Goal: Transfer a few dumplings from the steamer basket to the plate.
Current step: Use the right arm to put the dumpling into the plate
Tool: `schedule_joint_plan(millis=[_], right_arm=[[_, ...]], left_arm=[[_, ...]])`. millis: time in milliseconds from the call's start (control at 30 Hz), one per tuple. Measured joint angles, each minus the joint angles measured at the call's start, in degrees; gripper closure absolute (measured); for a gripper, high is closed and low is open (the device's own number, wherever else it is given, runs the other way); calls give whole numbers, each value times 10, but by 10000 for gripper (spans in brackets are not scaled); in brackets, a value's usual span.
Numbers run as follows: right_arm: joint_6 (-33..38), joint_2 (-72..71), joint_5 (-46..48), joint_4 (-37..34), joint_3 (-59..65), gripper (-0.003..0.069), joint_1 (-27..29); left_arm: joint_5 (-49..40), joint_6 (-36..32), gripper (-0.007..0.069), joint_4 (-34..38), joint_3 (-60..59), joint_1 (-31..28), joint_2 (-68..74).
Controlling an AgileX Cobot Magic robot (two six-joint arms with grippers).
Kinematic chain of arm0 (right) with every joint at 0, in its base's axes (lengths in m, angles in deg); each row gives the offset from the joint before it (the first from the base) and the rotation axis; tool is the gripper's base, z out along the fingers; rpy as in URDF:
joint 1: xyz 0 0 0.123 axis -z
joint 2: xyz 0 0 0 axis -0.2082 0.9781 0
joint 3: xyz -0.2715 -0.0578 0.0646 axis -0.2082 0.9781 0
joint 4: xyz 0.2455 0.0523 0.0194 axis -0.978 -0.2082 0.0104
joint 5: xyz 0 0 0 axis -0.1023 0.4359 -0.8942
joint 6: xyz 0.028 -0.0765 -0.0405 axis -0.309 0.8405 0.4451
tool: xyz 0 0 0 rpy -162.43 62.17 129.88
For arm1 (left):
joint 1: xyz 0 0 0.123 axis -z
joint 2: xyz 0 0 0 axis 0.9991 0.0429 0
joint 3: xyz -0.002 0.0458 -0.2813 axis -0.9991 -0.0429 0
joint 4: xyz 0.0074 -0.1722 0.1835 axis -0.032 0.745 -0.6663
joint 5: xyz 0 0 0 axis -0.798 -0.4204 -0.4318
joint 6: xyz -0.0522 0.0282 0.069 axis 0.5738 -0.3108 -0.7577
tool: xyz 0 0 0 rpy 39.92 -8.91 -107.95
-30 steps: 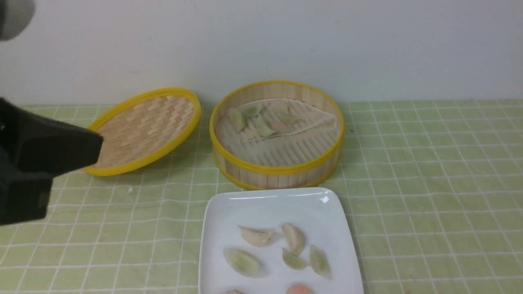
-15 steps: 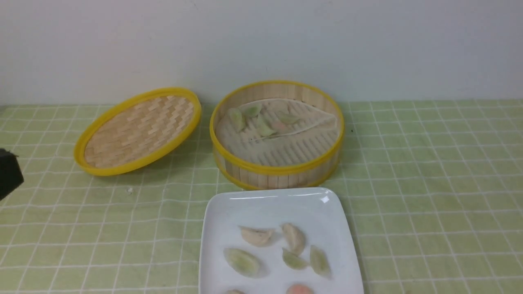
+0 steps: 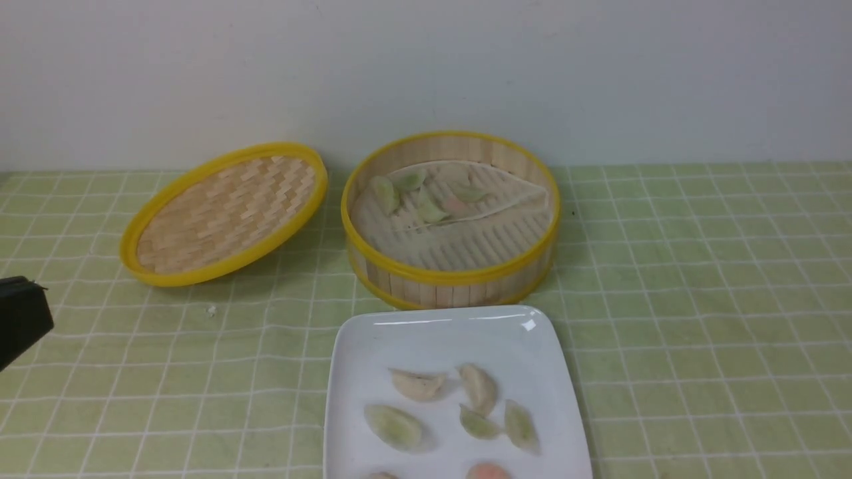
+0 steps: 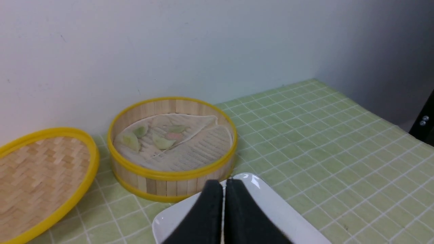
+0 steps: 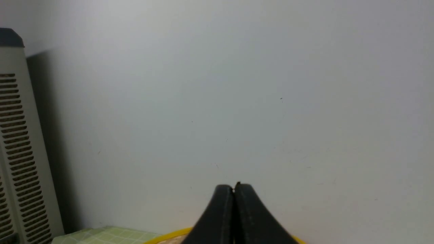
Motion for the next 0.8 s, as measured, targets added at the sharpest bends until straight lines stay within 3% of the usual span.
schedule_joint_plan(millis=[300,433,567,800], right_arm=[[1,0,0,0,0,673,0],[1,0,0,0,0,673,0],[1,0,0,0,0,673,0],[1,0,0,0,0,673,0]], left_arm=[[23,-25,631,-64,-35,-32,-21],[77,-28,631,-72,-148,-133,-83],[124,-28,631,-79,-252,-196,-133],[152,-28,631,-80,-414,-227,-224]])
